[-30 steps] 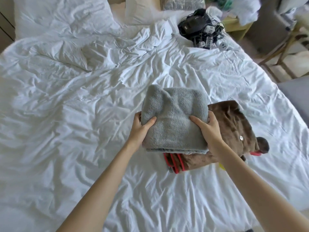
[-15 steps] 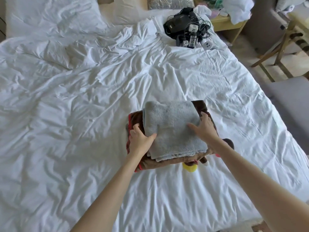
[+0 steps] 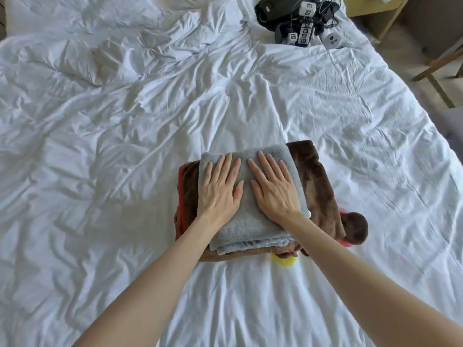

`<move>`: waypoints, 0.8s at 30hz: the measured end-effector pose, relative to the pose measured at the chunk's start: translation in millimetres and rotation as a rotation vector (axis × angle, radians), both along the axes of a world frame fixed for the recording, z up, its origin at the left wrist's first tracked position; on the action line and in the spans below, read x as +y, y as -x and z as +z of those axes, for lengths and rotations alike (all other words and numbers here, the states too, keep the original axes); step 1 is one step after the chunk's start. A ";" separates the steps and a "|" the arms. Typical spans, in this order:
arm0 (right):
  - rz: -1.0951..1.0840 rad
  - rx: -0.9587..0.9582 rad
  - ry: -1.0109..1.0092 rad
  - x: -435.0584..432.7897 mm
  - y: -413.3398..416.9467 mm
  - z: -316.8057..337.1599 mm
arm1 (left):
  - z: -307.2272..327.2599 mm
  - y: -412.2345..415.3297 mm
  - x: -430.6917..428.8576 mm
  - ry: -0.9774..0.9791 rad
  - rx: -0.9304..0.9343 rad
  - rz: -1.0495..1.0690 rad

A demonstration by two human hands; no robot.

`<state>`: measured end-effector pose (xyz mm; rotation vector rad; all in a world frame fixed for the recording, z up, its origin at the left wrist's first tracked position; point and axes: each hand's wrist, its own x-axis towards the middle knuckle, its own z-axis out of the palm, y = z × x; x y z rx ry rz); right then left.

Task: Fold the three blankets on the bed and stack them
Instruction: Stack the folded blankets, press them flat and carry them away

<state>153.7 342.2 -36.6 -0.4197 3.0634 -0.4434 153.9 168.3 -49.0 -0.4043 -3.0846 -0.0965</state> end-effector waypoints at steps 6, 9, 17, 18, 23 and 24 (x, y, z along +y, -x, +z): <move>-0.055 0.117 0.032 0.6 1.2 -54.0 | -49.7 -0.7 -2.8 -0.025 0.058 0.034; -0.177 0.146 0.038 1.1 5.1 -74.8 | -65.2 5.7 -0.1 -0.049 0.083 0.036; -0.354 0.214 0.094 -2.3 6.5 -101.5 | -91.9 12.0 -2.3 -0.112 0.144 0.088; -0.373 0.215 0.098 -2.7 5.4 -102.9 | -93.4 11.4 -2.8 -0.120 0.149 0.097; -0.472 0.188 0.124 0.1 4.3 -99.2 | -90.9 10.8 -3.0 -0.165 0.121 0.155; -0.481 0.178 0.117 0.3 3.3 -95.6 | -88.3 9.9 -3.6 -0.170 0.105 0.172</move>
